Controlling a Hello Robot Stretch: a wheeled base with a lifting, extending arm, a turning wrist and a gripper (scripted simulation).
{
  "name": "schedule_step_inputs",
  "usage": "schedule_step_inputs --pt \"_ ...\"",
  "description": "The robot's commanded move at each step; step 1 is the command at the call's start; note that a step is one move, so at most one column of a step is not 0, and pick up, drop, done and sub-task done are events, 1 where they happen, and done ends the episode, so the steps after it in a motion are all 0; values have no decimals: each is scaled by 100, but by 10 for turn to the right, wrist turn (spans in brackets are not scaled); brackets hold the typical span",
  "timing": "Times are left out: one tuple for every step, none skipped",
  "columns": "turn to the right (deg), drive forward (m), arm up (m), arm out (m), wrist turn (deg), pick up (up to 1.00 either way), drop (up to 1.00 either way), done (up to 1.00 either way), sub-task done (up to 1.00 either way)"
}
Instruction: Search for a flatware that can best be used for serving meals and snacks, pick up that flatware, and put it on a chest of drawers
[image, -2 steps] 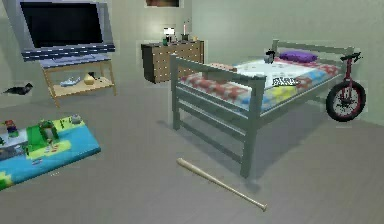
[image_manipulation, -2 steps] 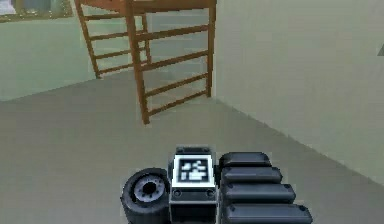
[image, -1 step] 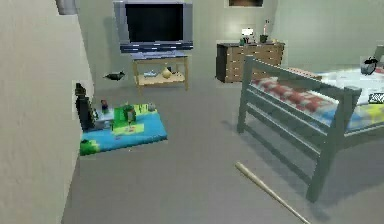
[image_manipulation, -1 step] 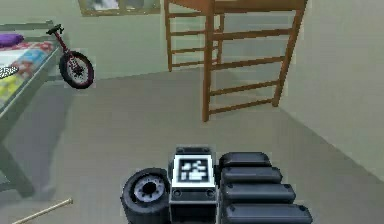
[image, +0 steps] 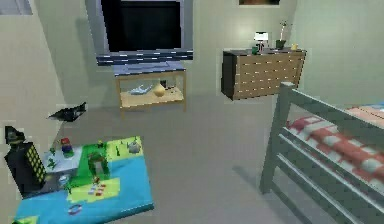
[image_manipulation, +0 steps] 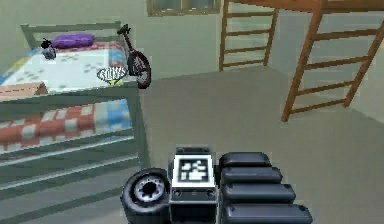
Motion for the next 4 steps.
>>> schedule_step_inputs --pt "-30 0 0 0 0 0 0 0 0" --pt "0 50 0 0 0 0 0 0 0" --pt "120 0 0 0 0 0 0 0 0" --pt "0 100 0 0 0 0 0 0 0"
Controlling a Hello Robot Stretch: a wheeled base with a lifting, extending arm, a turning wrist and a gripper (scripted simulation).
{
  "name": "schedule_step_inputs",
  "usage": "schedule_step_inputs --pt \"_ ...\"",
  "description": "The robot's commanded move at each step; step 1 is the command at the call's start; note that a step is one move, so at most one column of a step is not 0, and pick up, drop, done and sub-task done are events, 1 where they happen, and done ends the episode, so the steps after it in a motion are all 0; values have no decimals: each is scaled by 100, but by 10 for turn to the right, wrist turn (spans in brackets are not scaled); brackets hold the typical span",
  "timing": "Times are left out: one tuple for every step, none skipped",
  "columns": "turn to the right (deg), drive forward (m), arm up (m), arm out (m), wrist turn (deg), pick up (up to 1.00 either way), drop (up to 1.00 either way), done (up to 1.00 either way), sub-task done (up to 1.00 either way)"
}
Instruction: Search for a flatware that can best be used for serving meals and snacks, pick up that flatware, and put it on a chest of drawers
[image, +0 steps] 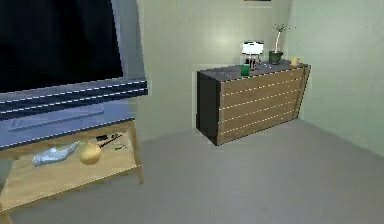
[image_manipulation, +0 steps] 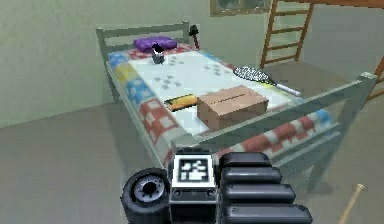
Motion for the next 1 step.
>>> schedule_step_inputs --pt "30 0 0 0 0 0 0 0 0"
